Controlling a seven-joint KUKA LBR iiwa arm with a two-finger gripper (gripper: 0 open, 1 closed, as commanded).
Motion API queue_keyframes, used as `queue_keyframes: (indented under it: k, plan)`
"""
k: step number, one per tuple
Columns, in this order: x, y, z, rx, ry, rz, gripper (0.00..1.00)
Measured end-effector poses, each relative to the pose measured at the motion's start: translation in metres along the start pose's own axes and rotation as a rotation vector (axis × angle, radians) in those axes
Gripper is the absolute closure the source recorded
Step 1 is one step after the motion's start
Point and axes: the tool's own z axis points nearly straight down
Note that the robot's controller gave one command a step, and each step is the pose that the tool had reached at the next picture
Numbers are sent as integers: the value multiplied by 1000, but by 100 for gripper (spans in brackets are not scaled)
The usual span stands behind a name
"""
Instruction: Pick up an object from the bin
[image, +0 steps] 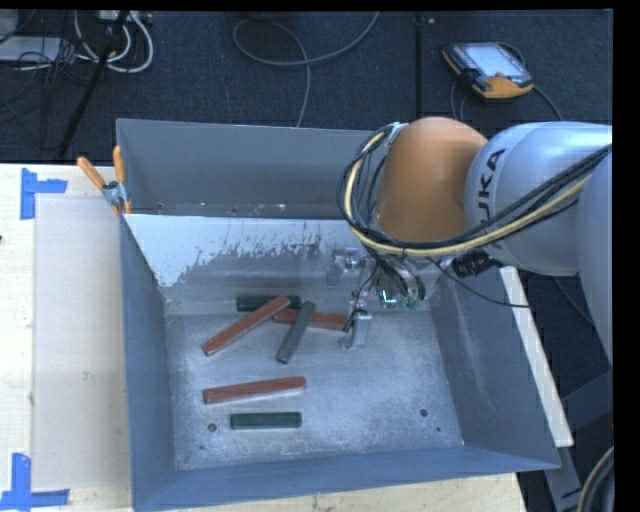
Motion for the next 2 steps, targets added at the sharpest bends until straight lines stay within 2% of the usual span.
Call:
queue_keyframes:
  k: [1, 2]
  plan:
    - [-2, 0, -4, 0, -7, 1, 0]
    - [5, -41, 52, -1, -14, 67, 0]
